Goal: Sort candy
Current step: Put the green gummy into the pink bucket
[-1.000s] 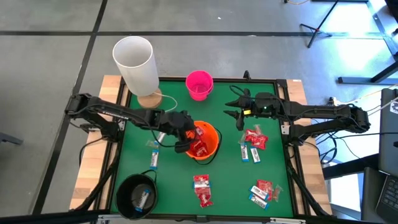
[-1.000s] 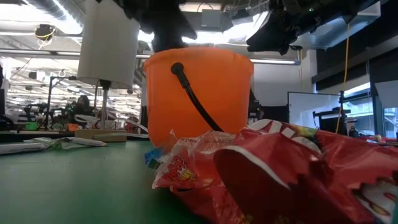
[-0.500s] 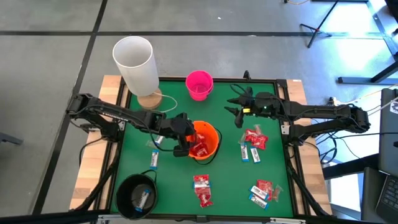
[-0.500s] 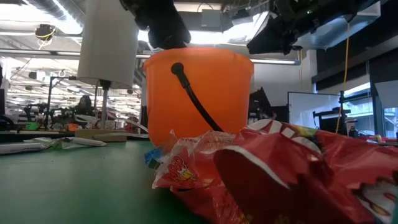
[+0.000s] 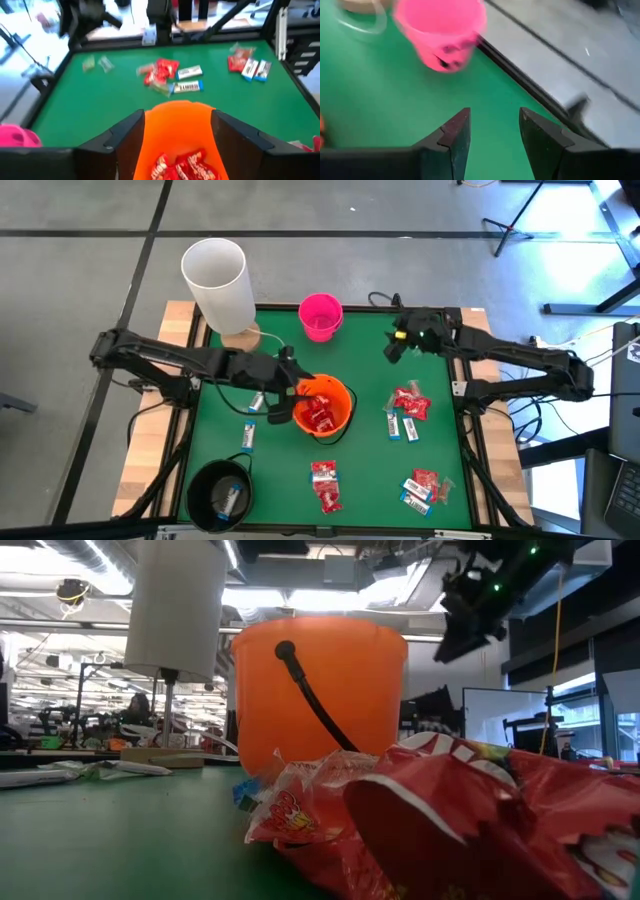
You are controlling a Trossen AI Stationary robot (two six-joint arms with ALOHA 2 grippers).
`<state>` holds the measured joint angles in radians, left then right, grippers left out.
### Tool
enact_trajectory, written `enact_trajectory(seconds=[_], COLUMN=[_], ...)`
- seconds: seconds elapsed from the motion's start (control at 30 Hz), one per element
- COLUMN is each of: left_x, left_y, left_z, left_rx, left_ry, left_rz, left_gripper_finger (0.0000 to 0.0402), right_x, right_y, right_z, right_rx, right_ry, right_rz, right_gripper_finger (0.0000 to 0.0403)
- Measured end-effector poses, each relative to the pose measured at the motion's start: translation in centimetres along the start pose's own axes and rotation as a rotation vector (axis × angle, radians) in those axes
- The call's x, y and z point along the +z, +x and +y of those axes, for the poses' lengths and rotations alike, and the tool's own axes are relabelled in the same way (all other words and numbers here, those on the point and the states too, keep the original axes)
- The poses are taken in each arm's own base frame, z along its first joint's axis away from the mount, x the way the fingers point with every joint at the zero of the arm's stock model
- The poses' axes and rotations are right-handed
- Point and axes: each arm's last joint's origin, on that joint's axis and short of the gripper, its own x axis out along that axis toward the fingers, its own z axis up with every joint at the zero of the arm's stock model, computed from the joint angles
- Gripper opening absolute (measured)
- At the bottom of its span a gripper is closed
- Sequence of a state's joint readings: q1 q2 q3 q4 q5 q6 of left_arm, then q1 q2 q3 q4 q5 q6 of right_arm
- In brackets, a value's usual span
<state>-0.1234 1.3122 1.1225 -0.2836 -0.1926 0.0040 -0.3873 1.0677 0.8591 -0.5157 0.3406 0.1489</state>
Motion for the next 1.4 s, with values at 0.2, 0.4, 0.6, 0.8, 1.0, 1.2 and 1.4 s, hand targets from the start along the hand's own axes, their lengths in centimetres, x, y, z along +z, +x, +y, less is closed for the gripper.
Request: enact_trajectory(seconds=[0.2, 0.4, 0.6, 0.8, 1.0, 1.2, 1.4], left_x=[0.4, -1.1, -3.7, -5.6, -6.2, -6.3, -6.3], left_y=[-1.9, -2.4, -3.3, -3.6, -3.5, -3.4, -3.4], left_z=[0.5, 0.6, 1.3, 1.5, 1.4, 1.3, 1.3], left_rx=[0.006, 0.009, 0.027, 0.034, 0.025, 0.024, 0.022], left_ry=[0.019, 0.007, -0.055, -0.126, -0.148, -0.149, -0.156], left_rz=[-0.059, -0.138, -0.288, -0.356, -0.337, -0.333, -0.332], left_gripper_finger=[0.0208, 0.0206, 0.0206, 0.0206, 0.0206, 0.0206, 0.0206], right_x=[-1.2, -1.3, -1.9, -3.3, -4.9, -5.8, -6.5], right_y=[1.7, 2.0, 3.6, 6.9, 9.4, 10.7, 12.2], right_z=[-3.3, -4.8, -6.1, -7.8, -8.8, -9.7, -10.9], right_rx=[-0.098, -0.178, -0.225, -0.259, -0.255, -0.280, -0.298], right_ry=[0.094, 0.133, 0.170, 0.210, 0.245, 0.266, 0.291], right_rz=[0.189, 0.200, 0.279, 0.438, 0.573, 0.622, 0.635], right_gripper_finger=[0.0165, 0.0165, 0.0165, 0.0165, 0.0165, 0.0165, 0.0165])
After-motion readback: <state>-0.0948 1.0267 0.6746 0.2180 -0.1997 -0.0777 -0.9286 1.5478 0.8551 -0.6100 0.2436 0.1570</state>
